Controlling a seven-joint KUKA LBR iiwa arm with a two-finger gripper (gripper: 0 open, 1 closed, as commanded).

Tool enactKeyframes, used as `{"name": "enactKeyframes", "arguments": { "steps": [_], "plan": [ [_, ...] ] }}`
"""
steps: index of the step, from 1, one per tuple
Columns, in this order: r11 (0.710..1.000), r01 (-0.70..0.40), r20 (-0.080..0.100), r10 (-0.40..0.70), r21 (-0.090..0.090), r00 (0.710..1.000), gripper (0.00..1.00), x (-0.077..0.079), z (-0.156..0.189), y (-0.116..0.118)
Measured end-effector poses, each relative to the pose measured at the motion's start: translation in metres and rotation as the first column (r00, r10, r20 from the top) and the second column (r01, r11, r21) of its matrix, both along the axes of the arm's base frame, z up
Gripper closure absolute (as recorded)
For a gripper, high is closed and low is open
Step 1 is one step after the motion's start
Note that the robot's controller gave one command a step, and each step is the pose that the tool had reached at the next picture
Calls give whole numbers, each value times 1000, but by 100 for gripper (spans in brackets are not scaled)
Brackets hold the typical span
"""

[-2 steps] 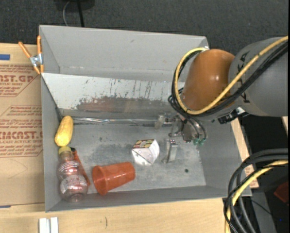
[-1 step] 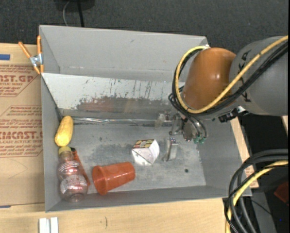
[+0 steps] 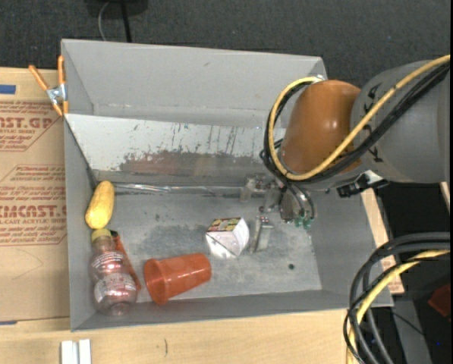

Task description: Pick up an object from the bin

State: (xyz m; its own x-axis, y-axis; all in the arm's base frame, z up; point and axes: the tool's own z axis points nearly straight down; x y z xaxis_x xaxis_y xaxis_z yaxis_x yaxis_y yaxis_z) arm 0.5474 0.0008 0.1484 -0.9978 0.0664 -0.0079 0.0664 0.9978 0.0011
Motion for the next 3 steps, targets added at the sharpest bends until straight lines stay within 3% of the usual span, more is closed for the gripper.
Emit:
{"name": "enactKeyframes", "arguments": {
  "steps": [1,2,3],
  "plan": [
    [994,113,-5,-113,1,994,0,4,-48,3],
    [999,47,-1,-47,0,999,0,12,-75,19],
    [1000,-6,-2,6,1,1000,100,-4,-77,35]
  ]
}}
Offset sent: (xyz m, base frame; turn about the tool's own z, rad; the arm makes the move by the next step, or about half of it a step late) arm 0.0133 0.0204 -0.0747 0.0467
